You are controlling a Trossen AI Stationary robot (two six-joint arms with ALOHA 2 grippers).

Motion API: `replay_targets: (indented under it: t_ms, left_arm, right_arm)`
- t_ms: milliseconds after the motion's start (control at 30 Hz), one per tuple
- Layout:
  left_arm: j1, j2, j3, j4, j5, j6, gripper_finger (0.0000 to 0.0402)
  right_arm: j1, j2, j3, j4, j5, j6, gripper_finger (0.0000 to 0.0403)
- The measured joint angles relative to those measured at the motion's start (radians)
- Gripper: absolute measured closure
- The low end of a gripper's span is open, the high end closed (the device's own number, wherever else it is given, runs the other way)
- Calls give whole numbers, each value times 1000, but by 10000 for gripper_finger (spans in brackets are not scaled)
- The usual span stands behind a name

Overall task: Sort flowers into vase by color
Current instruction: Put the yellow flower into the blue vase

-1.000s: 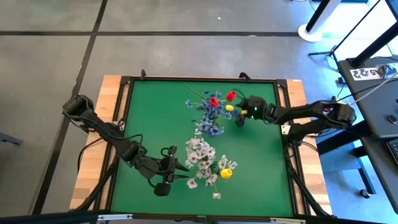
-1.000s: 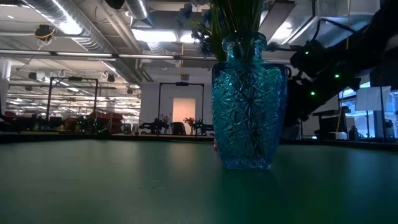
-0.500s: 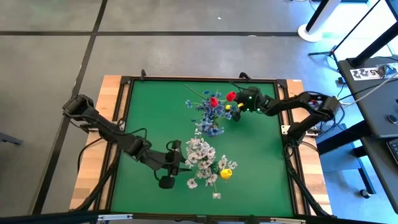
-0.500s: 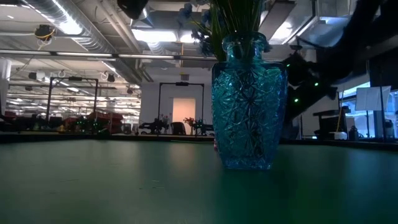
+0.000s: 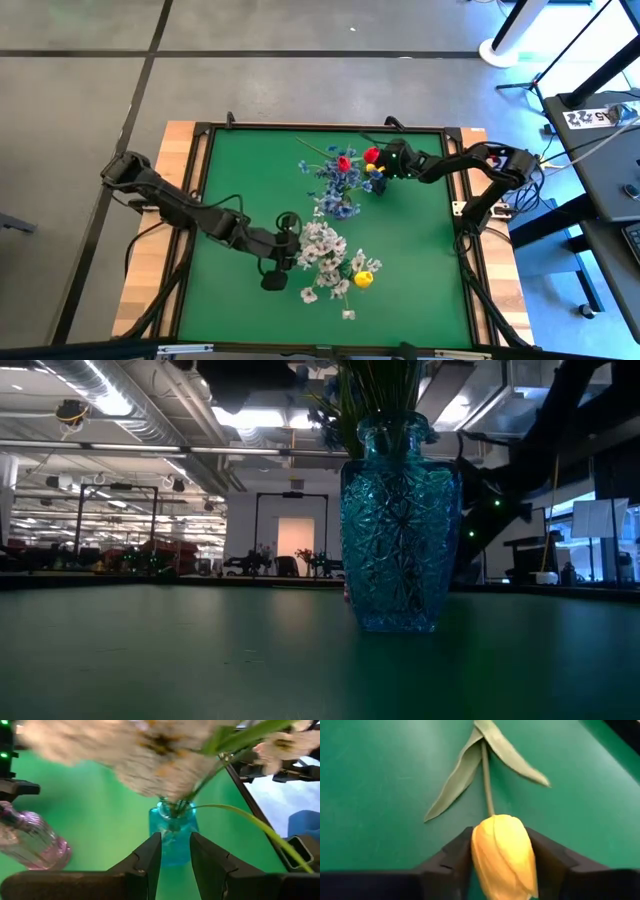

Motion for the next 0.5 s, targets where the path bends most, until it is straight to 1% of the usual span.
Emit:
replay_targets:
  t_ms: [100, 167, 233, 300, 367, 400, 467, 500]
  left_arm:
    - [26, -9, 0, -10, 16, 24, 303]
    - [46, -30, 0, -44, 15, 38, 303]
    - [76, -71, 0, -124, -21, 52, 303]
    - [117, -120, 0, -244, -92, 62, 303]
    - [173, -176, 0, -376, -145, 58, 303]
    - [206, -197, 0, -420, -155, 56, 303]
    - [278, -233, -23, -442, -147, 63, 303]
    - [316, -241, -43, -433, -117, 78, 303]
  right_arm:
    - [2, -19, 2, -71, -2, -6, 276]
    - [1, -54, 1, -133, -21, 4, 298]
    - [11, -106, -2, -215, -49, 17, 317]
    - [37, -174, -7, -320, -51, 22, 333]
    - [80, -259, -7, -398, -29, 44, 346]
    - [105, -301, -5, -433, -10, 60, 351]
    - [160, -384, -6, -492, 30, 84, 359]
    - [192, -418, -6, -502, 42, 89, 361]
